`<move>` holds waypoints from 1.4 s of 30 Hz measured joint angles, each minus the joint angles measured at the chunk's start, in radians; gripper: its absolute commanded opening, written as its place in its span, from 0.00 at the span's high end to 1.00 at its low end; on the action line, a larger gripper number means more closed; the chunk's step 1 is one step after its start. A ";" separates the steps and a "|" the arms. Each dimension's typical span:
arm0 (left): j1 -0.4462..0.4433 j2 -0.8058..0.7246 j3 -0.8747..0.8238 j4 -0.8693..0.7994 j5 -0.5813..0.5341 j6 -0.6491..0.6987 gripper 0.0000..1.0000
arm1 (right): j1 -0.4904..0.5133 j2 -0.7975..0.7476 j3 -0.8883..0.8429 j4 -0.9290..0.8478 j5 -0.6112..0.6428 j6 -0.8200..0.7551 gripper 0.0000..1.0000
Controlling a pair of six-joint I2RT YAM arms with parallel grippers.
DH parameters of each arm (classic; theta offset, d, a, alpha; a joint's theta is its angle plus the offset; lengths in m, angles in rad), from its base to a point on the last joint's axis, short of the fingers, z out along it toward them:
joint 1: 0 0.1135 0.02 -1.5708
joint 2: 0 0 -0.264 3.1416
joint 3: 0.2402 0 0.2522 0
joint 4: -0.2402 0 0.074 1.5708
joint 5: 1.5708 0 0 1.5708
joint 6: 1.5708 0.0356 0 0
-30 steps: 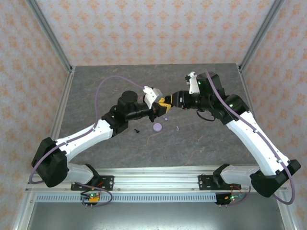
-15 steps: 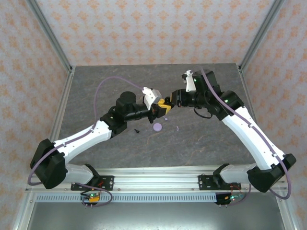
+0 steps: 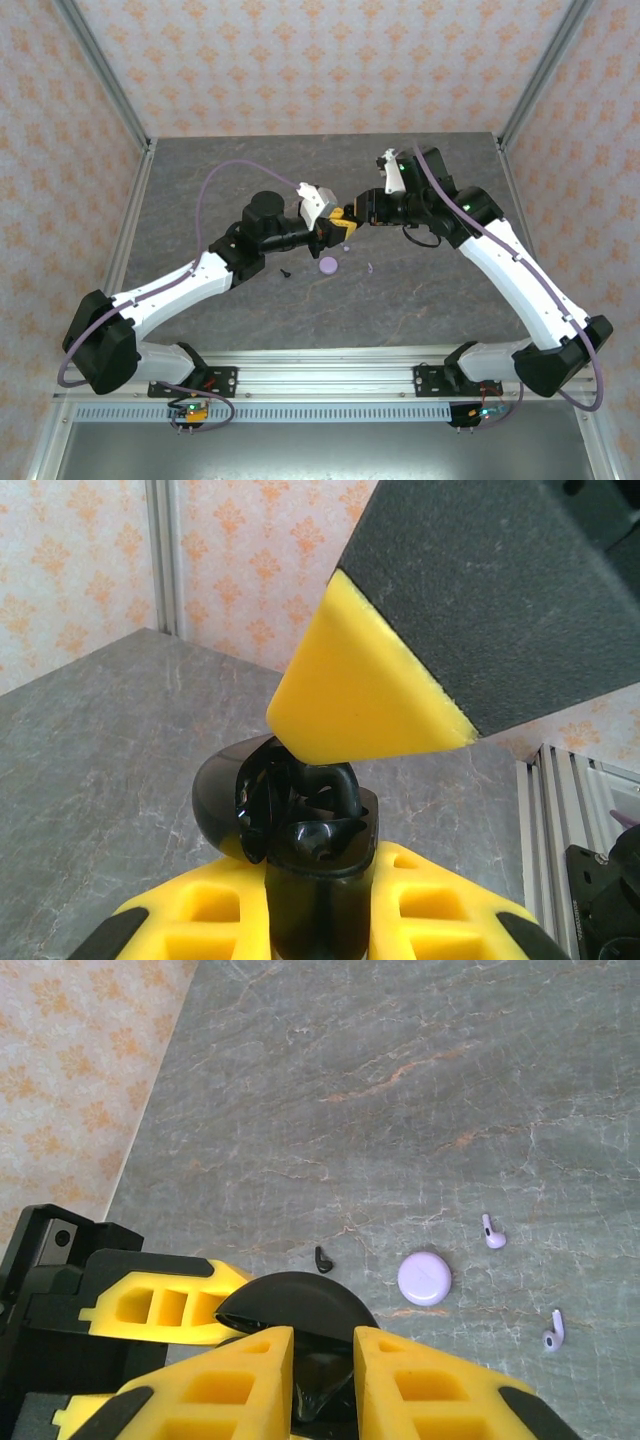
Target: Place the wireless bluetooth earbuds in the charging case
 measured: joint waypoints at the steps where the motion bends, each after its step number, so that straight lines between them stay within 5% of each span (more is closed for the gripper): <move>1: 0.000 0.000 0.000 -0.003 0.000 0.000 0.92 | 0.000 0.003 0.003 -0.007 0.003 0.000 0.77; 42: 0.000 0.000 0.000 -0.043 -0.016 0.000 0.93 | 0.000 0.028 0.013 -0.047 -0.005 0.012 0.82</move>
